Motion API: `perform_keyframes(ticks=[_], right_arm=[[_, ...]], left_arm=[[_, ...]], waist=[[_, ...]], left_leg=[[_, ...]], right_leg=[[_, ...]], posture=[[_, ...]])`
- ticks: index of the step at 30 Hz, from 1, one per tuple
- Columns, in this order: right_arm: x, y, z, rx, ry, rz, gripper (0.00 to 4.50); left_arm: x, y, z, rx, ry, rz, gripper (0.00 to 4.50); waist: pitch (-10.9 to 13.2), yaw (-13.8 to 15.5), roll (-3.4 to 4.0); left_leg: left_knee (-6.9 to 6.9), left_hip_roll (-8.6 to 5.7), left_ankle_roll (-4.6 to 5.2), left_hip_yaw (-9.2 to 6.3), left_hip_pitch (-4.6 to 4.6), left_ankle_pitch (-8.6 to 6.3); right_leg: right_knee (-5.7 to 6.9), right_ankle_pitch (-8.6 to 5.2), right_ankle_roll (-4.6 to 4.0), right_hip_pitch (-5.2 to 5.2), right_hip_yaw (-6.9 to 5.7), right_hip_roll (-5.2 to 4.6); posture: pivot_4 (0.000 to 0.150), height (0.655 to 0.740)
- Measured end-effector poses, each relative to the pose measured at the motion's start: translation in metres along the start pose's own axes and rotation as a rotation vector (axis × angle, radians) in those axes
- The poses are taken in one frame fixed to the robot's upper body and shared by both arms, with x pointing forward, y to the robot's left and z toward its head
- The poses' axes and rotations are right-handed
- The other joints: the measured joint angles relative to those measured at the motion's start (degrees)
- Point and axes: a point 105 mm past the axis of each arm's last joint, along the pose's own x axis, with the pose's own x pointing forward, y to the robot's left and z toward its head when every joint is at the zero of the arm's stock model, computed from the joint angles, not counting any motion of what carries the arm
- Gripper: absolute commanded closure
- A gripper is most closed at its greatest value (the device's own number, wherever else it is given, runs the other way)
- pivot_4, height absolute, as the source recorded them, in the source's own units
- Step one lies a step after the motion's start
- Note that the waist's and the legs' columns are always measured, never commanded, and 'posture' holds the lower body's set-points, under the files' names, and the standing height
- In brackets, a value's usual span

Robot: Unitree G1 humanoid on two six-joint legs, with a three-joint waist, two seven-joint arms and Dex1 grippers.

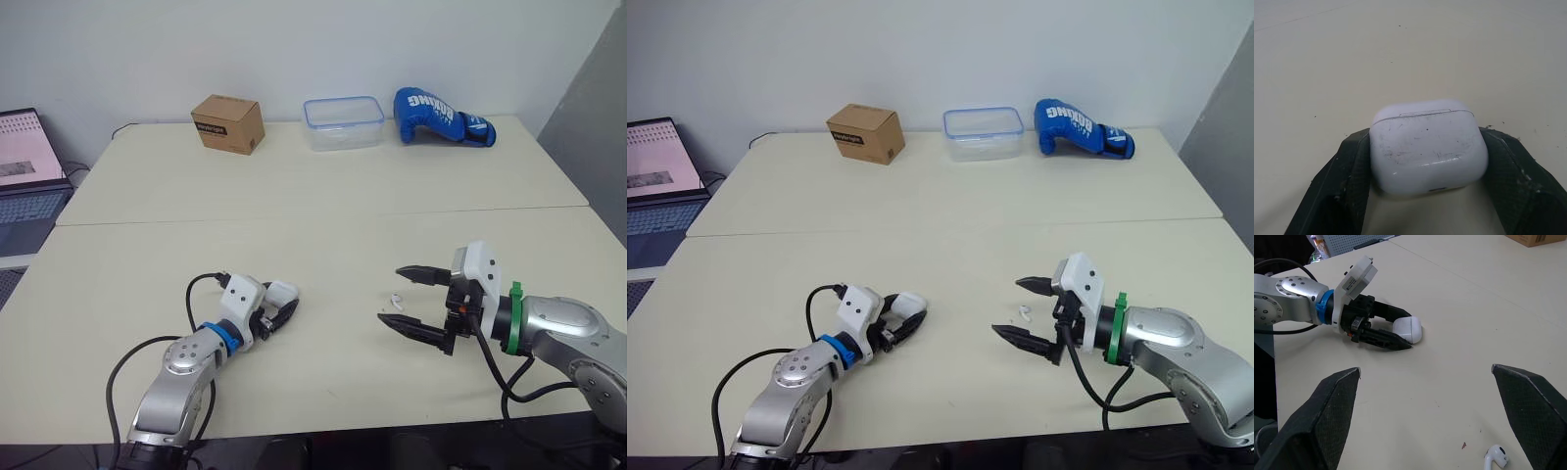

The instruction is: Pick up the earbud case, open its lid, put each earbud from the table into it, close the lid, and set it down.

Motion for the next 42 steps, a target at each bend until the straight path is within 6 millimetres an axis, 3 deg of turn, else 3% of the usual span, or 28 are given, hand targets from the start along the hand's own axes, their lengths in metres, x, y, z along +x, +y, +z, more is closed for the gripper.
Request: perform_keyframes(ticks=[11, 18, 23, 33, 42], right_arm=[[0.000, 0.000, 0.001, 0.003, -0.003, -0.009, 0.00], [0.001, 0.001, 0.000, 0.019, 0.000, -0.003, 0.00], [0.005, -0.009, 0.015, 0.072, -0.009, 0.020, 0.00], [0.009, -0.031, 0.047, 0.352, 0.032, 0.140, 0.00], [0.035, -0.040, 0.054, 0.606, 0.065, 0.217, 0.00]], left_arm=[[-0.002, 0.003, 0.008, -0.021, 0.008, 0.003, 1.64], [-0.010, 0.015, 0.041, 0.076, -0.058, -0.003, 1.64], [-0.011, 0.016, 0.069, 0.223, -0.125, -0.088, 1.64], [-0.001, 0.003, 0.118, 0.533, -0.297, -0.298, 1.64], [0.008, -0.032, 0.137, 0.717, -0.402, -0.490, 1.64]], waist=[[0.03, 0.00, -0.04], [0.04, -0.04, -0.05], [0.06, -0.06, -0.07], [0.09, -0.12, -0.07], [0.09, -0.33, -0.07]], left_leg=[[0.00, 0.01, 0.00, -0.02, -0.02, 0.00], [0.00, 0.01, -0.01, -0.03, -0.05, 0.00], [0.00, 0.02, -0.01, -0.04, -0.06, 0.01], [-0.01, 0.02, -0.18, -0.04, -0.21, 0.10], [0.00, 0.01, -0.19, -0.02, -0.27, 0.11]], right_leg=[[0.00, 0.00, 0.00, -0.02, -0.02, 0.01], [-0.01, 0.00, 0.00, -0.02, -0.03, 0.01], [0.00, 0.00, -0.01, -0.03, -0.04, 0.02], [-0.06, 0.01, -0.02, -0.15, -0.06, 0.01], [-0.03, 0.01, -0.03, -0.26, -0.03, 0.01]], posture=[[0.150, 0.7307], [0.150, 0.7307], [0.150, 0.7307], [0.150, 0.7307], [0.150, 0.7307]])
